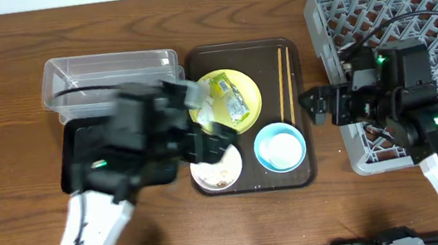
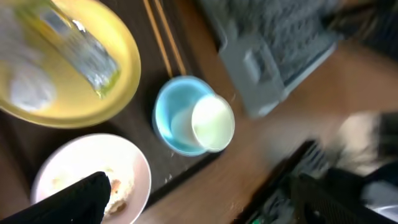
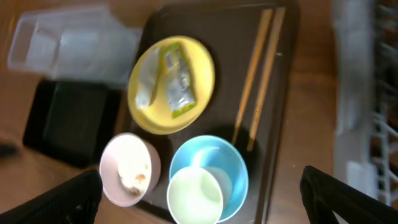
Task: Sort waste into correct bins and load items into the dishwasher rack
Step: 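Grasp the white paper cup from the blue bowl with the left gripper, then hand the white cup from the left gripper to the right gripper, then place the white cup upside down in the dish rack with right gripper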
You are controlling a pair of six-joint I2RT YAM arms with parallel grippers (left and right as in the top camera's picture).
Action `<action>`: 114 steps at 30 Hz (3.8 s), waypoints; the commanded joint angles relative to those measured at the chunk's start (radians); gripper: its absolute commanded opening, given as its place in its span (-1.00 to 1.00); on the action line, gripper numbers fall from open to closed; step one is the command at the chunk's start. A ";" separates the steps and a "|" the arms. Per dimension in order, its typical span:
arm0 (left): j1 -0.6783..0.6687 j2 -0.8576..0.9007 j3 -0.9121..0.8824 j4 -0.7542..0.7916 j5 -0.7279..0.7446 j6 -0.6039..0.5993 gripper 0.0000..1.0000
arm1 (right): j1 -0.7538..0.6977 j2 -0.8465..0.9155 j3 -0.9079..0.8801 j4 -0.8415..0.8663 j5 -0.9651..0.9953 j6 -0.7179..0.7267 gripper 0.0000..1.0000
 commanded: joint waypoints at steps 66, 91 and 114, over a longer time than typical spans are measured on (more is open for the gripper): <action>0.171 0.185 0.028 0.341 0.909 -0.155 -0.87 | 0.195 0.021 0.022 0.231 -0.690 -0.286 0.70; 0.171 0.185 0.028 0.351 0.905 -0.154 0.20 | -0.308 -0.085 0.022 -0.028 0.034 -0.013 -0.05; 0.171 0.185 0.028 0.350 0.879 -0.154 0.21 | -0.356 0.319 0.023 -0.192 0.231 0.075 0.64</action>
